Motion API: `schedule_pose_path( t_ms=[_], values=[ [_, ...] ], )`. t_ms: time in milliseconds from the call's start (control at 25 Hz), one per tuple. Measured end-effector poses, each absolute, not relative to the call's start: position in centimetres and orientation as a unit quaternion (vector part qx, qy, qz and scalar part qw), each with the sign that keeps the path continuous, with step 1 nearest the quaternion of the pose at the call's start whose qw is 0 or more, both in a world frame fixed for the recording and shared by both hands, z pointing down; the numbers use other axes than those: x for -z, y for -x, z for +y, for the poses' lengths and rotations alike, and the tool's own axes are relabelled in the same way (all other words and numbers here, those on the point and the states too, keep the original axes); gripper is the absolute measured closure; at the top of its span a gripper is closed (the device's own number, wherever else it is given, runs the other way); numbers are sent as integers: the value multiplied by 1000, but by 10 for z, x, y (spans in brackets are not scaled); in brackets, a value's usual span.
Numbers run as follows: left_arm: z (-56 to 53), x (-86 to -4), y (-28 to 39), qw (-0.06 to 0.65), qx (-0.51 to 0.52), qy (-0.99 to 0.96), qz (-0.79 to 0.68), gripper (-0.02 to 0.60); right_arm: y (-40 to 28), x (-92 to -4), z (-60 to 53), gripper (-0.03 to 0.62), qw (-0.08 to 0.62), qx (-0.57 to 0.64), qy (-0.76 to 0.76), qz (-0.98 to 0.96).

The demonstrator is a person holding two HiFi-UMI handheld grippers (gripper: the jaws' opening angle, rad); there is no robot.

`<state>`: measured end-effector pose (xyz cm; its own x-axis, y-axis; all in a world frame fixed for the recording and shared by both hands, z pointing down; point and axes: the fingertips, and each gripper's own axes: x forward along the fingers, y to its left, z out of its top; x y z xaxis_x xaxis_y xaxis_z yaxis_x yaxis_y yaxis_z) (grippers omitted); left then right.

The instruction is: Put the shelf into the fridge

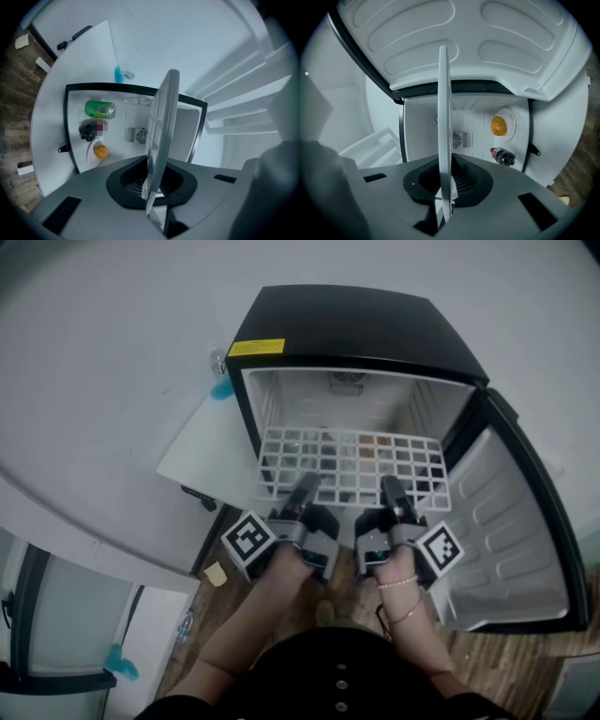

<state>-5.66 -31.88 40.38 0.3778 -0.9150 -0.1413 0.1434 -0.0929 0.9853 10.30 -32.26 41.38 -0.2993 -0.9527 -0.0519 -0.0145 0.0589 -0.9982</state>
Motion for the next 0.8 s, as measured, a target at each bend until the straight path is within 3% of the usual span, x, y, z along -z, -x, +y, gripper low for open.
schedule_pose_path(
  t_ms=[800],
  values=[
    [-317, -401, 57, 605, 458, -571, -314, 548, -102, -410, -322, 563, 421, 551, 415, 588]
  ],
)
